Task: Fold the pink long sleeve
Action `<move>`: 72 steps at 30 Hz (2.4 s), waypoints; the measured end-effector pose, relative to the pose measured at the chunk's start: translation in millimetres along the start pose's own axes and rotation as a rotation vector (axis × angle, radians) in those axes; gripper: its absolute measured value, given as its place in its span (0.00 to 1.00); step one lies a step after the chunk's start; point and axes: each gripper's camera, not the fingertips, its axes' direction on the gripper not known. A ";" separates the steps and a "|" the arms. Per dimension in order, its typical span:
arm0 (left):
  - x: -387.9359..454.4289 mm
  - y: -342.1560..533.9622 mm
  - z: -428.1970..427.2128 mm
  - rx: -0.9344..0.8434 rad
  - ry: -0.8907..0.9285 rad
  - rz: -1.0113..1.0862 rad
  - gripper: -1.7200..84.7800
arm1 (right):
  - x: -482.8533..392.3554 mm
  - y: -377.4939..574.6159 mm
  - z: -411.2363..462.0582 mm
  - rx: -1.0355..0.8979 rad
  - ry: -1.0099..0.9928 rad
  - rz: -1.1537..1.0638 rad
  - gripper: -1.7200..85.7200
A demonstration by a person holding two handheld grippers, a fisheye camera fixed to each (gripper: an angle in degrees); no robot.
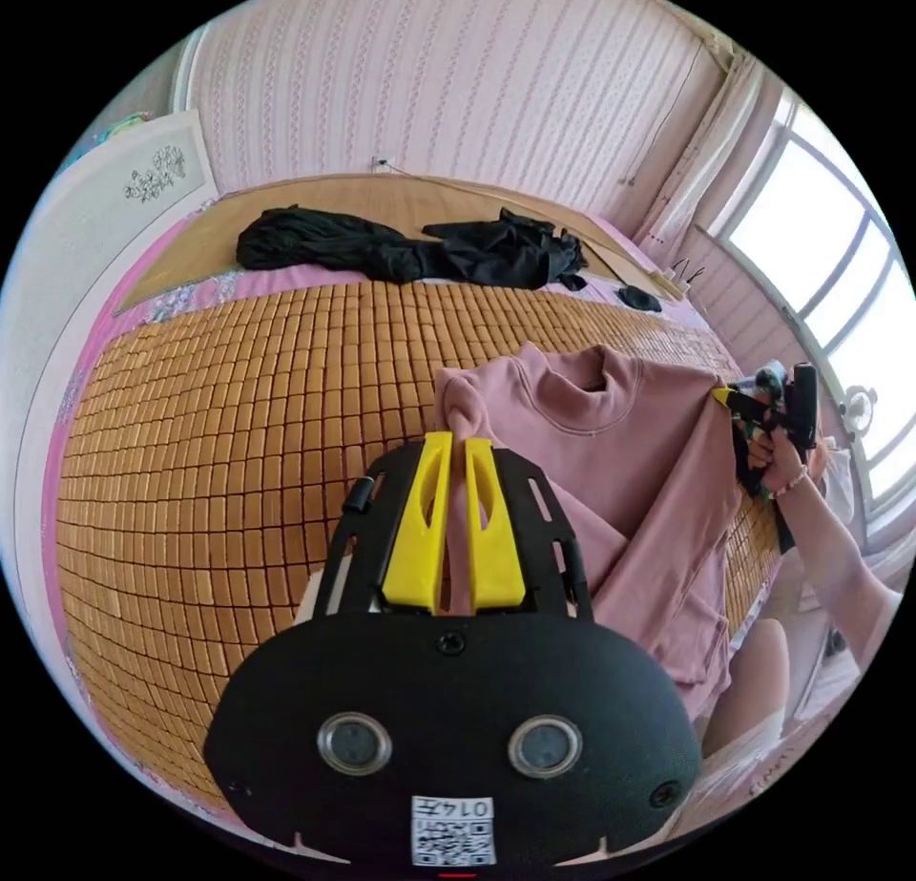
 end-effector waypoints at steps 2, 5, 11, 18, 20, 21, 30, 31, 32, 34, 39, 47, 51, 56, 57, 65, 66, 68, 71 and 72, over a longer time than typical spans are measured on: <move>10.1 15.9 -34.5 0.037 0.025 0.044 0.03 | -30.7 23.2 -36.4 0.051 -0.093 -0.087 0.05; 20.1 68.8 -85.5 0.031 0.076 0.081 0.03 | -79.1 77.3 -78.1 0.036 -0.177 -0.211 0.05; 20.6 253.5 -119.8 -0.219 0.059 -0.168 0.02 | -152.9 234.6 -67.8 -0.332 -0.115 -0.172 0.09; 43.8 357.4 -130.2 -0.276 0.032 -0.337 0.05 | -192.3 301.9 -52.5 -0.341 -0.067 0.031 0.10; 55.3 354.2 -126.6 -0.226 0.052 -0.311 0.05 | -223.9 296.1 -35.3 -0.360 -0.025 -0.061 0.09; 64.3 349.4 -120.1 -0.186 0.067 -0.289 0.06 | -232.5 293.6 -28.5 -0.374 0.003 -0.087 0.09; 97.3 324.5 4.8 -0.434 -0.135 -0.184 0.11 | -322.1 282.9 85.9 -0.610 0.462 -0.361 0.01; 100.8 326.0 3.5 -0.420 -0.130 -0.131 0.09 | -326.8 284.5 92.7 -0.622 0.543 -0.384 0.01; 103.1 326.9 2.2 -0.418 -0.128 -0.098 0.09 | -330.4 286.5 98.1 -0.632 0.591 -0.408 0.01; 106.7 336.4 2.2 -0.433 -0.162 -0.022 0.07 | -328.4 292.3 112.0 -0.698 0.578 -0.411 0.01; 98.2 348.8 21.5 -0.483 -0.111 -0.102 0.08 | -329.2 300.8 122.8 -0.653 0.534 -0.394 0.01; 155.7 375.7 -34.3 -0.142 -0.138 -0.058 0.03 | -362.0 216.3 123.4 -0.579 0.299 -0.446 0.01; 227.9 382.9 31.3 -0.257 0.034 0.127 0.01 | -380.5 171.0 190.0 -0.544 0.340 -0.495 0.01; 266.2 404.4 99.0 -0.426 0.027 0.270 0.01 | -369.0 164.7 272.6 -0.767 0.448 -0.521 0.01; 270.3 415.0 107.7 -0.427 0.020 0.294 0.01 | -368.3 163.7 272.3 -0.782 0.441 -0.537 0.01; 282.7 441.6 95.3 -0.356 0.093 0.287 0.01 | -330.9 121.8 261.6 -0.800 0.421 -0.458 0.01; 286.1 454.2 113.5 -0.448 0.069 0.315 0.01 | -323.7 127.8 268.7 -0.827 0.422 -0.447 0.01; 288.8 469.3 116.1 -0.403 0.068 0.353 0.01 | -309.9 131.5 265.5 -0.757 0.426 -0.401 0.01; 290.2 482.4 111.2 -0.364 0.068 0.349 0.01 | -298.8 132.1 233.0 -0.663 0.381 -0.412 0.02; 294.2 487.1 105.5 -0.328 0.052 0.371 0.01 | -295.4 133.6 219.4 -0.615 0.381 -0.402 0.02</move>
